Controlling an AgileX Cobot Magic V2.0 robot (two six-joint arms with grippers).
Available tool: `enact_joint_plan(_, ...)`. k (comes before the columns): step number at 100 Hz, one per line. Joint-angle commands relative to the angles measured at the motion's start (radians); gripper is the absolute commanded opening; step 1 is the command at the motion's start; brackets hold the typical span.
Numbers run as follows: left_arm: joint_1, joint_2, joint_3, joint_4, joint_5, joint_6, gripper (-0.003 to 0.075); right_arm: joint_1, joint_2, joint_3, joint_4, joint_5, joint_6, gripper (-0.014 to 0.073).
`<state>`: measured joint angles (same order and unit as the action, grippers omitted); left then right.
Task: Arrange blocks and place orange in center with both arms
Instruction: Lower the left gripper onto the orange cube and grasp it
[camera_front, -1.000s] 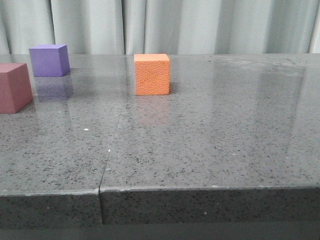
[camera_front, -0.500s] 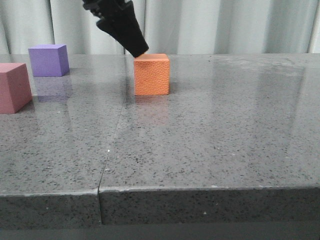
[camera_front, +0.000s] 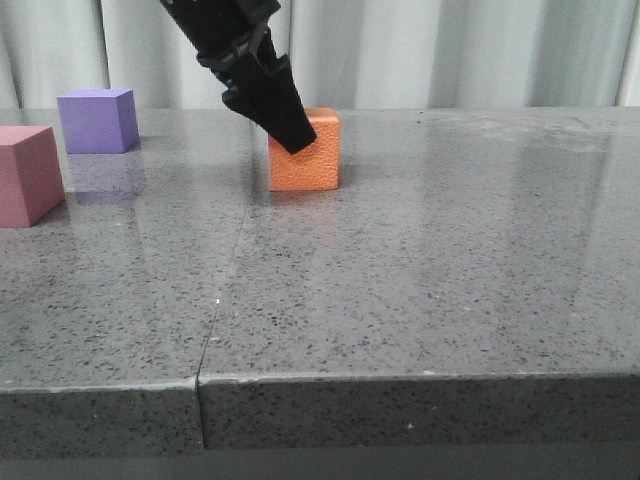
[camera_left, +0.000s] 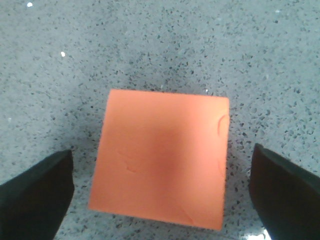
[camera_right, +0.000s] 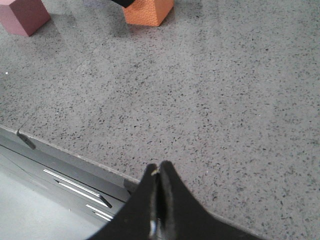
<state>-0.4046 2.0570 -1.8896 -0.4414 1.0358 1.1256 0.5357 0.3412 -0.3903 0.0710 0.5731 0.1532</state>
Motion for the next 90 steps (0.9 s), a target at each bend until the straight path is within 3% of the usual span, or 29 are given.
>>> enact_joint_plan(1, -0.012, -0.040, -0.032, -0.056, -0.020, 0.002, 0.0669, 0.000, 0.006, -0.024, -0.006, -0.066, -0.009, -0.0069)
enact_joint_plan(31, -0.012, -0.020, -0.032, -0.058, -0.007, 0.002, 0.0666, 0.000, 0.006, -0.024, -0.006, -0.066, -0.009, -0.0069)
enact_joint_plan(58, -0.012, -0.020, -0.032, -0.058, 0.000, 0.002, 0.0428, 0.000, 0.006, -0.024, -0.006, -0.066, -0.009, -0.0069)
enact_joint_plan(90, -0.012, -0.034, -0.065, -0.054, 0.011, -0.034, 0.0399, 0.000, 0.006, -0.024, -0.006, -0.066, -0.009, -0.0069)
